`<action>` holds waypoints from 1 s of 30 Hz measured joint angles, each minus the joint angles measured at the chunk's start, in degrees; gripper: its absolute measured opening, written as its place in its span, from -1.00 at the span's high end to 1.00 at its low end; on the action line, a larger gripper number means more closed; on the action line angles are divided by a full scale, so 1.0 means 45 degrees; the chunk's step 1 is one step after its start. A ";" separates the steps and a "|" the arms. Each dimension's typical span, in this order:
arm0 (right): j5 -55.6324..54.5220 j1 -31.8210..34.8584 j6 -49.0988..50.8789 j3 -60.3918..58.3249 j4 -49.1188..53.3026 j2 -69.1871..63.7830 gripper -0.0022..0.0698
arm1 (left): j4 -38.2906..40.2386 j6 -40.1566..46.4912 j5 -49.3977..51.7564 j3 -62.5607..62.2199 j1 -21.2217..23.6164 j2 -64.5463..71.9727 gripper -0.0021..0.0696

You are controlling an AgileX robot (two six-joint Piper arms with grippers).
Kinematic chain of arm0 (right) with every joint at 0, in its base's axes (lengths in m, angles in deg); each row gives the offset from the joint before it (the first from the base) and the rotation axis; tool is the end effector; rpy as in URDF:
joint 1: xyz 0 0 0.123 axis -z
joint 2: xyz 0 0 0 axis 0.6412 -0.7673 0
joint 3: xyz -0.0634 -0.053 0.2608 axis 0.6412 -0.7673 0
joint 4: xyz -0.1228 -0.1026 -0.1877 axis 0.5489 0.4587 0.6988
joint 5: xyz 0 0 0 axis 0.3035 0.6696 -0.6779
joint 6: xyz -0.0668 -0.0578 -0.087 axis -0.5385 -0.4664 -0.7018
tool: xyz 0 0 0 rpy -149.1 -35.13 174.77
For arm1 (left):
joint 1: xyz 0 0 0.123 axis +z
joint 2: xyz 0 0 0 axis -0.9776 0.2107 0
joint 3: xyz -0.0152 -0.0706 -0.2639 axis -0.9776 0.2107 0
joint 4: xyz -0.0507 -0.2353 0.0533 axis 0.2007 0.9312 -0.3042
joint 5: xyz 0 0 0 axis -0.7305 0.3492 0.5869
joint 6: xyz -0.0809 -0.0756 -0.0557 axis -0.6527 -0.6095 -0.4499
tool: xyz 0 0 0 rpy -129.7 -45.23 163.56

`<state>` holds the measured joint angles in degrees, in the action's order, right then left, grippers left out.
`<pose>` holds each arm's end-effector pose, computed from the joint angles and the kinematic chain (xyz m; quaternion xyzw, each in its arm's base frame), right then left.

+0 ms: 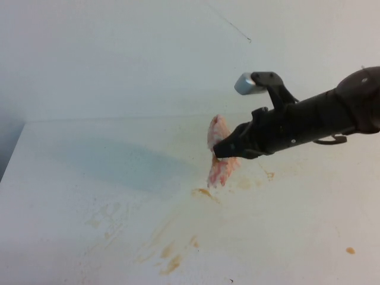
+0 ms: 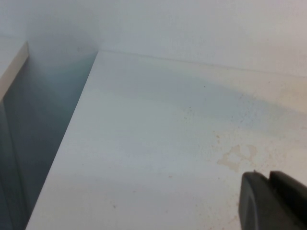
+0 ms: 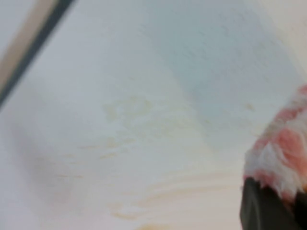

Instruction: Wipe the table

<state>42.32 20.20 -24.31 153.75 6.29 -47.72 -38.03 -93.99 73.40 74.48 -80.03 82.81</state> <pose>0.3754 0.2136 0.1816 -0.2747 0.8550 0.3442 0.2741 0.0926 -0.0036 0.1783 -0.0908 0.7750 -0.0966 0.6179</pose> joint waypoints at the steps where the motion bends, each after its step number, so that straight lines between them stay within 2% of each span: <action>1: 0.0249 -0.0103 -0.0045 0.0000 -0.0059 0.0399 0.89 | 0.0000 0.0000 0.0000 0.0000 0.0000 0.0000 0.95; 9: 0.2468 -0.1873 -0.0047 0.0000 -0.0329 0.1610 0.89 | 0.0000 0.0000 0.0000 0.0000 0.0000 0.0000 0.95; 17: 0.2428 -0.4059 0.0261 0.0000 -0.0305 -0.0062 0.89 | 0.0000 0.0000 0.0000 0.0000 0.0000 0.0000 0.95; 24: 0.1598 -0.3680 0.2237 0.0000 0.1398 -0.2186 0.89 | 0.0000 0.0029 0.0000 0.0000 0.0000 0.0000 0.95; 30: 0.0812 -0.2287 0.4313 0.0000 0.3873 -0.2368 0.89 | 0.0000 0.0029 0.0000 0.0000 0.0000 0.0000 0.95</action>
<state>45.98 9.91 -4.90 153.75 23.72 -58.38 -38.03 -93.86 73.40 74.48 -80.03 82.81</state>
